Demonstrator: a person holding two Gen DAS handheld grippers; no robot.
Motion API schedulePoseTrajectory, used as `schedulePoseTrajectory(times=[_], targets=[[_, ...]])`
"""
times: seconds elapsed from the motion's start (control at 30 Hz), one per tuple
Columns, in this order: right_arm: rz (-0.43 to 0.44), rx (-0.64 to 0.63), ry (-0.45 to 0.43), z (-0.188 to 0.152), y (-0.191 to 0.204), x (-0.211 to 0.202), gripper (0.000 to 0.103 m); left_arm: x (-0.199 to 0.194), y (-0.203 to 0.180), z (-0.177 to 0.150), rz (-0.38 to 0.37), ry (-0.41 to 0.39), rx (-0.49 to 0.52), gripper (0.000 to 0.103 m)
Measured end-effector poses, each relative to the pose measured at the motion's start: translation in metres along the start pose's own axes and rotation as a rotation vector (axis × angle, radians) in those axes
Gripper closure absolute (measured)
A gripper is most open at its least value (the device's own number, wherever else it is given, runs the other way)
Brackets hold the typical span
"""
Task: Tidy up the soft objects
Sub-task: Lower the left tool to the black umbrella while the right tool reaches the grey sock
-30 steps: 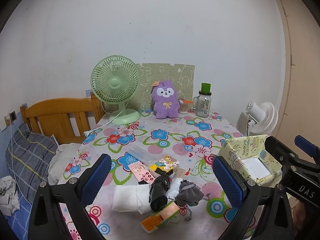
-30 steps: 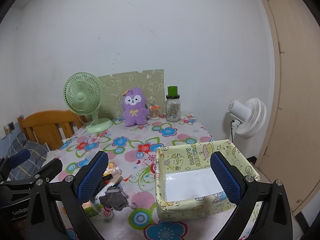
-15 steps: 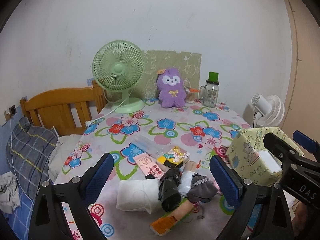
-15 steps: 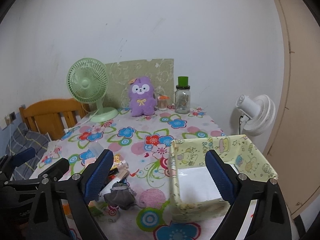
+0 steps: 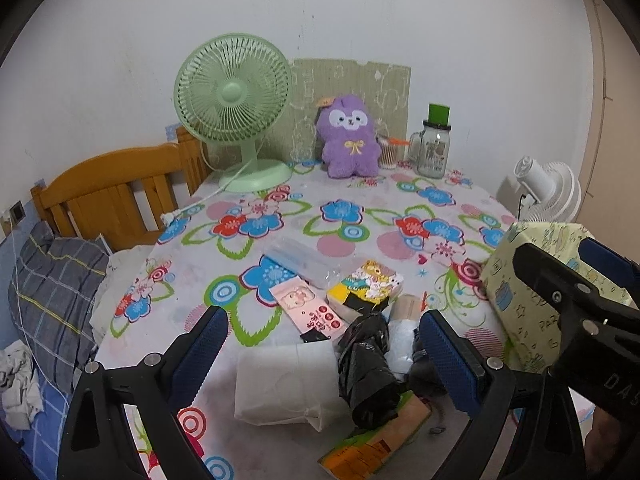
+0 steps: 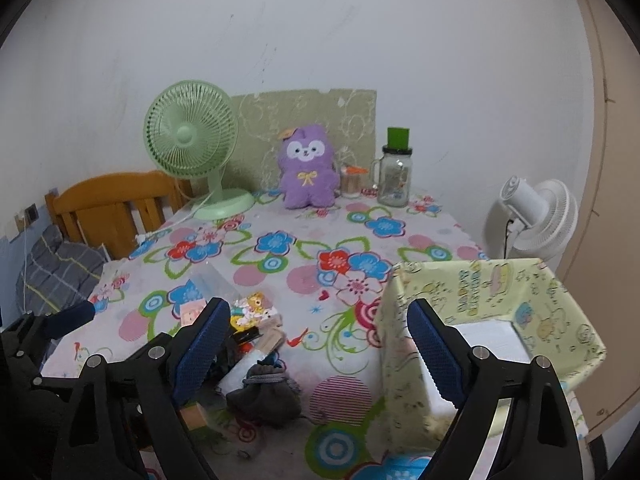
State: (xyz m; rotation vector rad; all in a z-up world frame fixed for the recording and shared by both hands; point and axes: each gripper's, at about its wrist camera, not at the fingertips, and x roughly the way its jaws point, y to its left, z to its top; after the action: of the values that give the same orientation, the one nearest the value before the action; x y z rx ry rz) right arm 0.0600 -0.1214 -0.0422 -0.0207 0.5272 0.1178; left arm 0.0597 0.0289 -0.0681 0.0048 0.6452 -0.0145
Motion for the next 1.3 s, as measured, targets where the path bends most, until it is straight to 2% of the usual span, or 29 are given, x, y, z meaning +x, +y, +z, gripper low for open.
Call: schedulePoseTrajectory(times=[0.37, 0.63, 0.7, 0.83, 0.9, 1.13, 1.3], targets=[[0.015, -0.026, 0.067, -0.006, 0.017, 0.029, 0.012, 0.032, -0.003, -0.009, -0.044, 0.096, 0.017, 0.008], [0.030, -0.037, 0.137, -0.017, 0.028, 0.048, 0.016, 0.052, -0.005, -0.016, -0.045, 0.158, 0.031, 0.013], [0.033, -0.038, 0.154, -0.019, 0.029, 0.052, 0.017, 0.056, -0.004, -0.018, -0.041, 0.172, 0.030, 0.017], [0.019, -0.030, 0.197, -0.024, 0.029, 0.062, 0.020, 0.061, -0.002, -0.021, -0.046, 0.190, 0.028, 0.020], [0.030, -0.019, 0.229, -0.027, 0.029, 0.068, 0.024, 0.062, -0.001, -0.021, -0.058, 0.191, 0.027, 0.024], [0.053, 0.051, 0.330, -0.034, 0.024, 0.084, 0.026, 0.063, -0.002, -0.023, -0.104, 0.207, 0.031, 0.041], [0.057, 0.097, 0.392, -0.038, 0.021, 0.093, 0.037, 0.064, -0.008, -0.024, -0.130, 0.216, 0.055, 0.057]])
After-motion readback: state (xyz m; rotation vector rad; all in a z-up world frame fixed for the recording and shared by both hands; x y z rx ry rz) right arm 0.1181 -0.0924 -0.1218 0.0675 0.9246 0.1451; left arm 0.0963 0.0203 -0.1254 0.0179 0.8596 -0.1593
